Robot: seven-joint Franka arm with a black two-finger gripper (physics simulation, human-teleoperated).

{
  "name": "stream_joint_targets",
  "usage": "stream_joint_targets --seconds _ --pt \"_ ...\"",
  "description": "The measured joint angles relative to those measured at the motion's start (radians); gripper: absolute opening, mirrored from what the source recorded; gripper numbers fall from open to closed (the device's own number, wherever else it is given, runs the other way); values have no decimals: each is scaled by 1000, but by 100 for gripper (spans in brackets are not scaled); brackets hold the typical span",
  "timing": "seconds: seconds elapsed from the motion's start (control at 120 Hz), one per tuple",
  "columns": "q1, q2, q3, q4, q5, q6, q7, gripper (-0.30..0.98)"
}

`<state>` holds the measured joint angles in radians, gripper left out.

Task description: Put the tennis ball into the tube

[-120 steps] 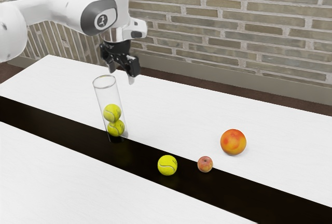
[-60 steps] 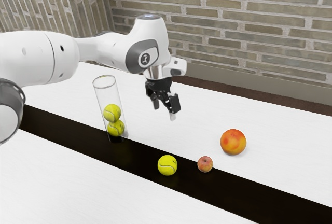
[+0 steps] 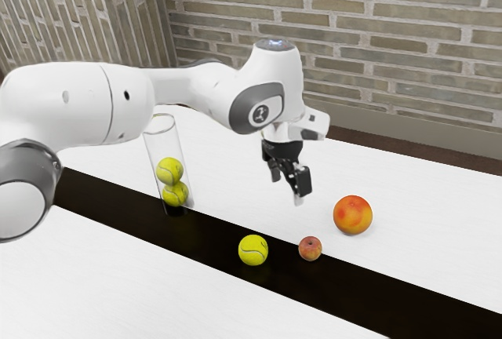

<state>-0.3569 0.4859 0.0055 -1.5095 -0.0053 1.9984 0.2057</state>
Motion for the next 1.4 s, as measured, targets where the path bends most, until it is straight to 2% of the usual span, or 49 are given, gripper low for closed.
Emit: stream_joint_targets --seconds 0.225,0.467,0.633,0.717,0.817,0.95,1.108,1.183,1.292,1.4 --pt "-84 -83 37 -114 0 -18 -85 69" --pt "-51 -100 39 -121 37 -24 -101 69" --pt "-52 -107 48 -128 16 -55 -161 69" --pt "-146 -117 147 -143 -13 -69 -202 69" --pt "-314 -116 299 -148 -53 -77 -245 69" --pt "-420 -104 380 -149 -104 -80 -293 69" --pt "-414 -50 385 -166 -188 -28 -312 68" --pt "-367 -48 388 -200 -227 3 -302 68" --pt "-285 -79 341 -256 -254 37 -285 69" --pt "-299 -88 353 -297 -274 70 -273 69"
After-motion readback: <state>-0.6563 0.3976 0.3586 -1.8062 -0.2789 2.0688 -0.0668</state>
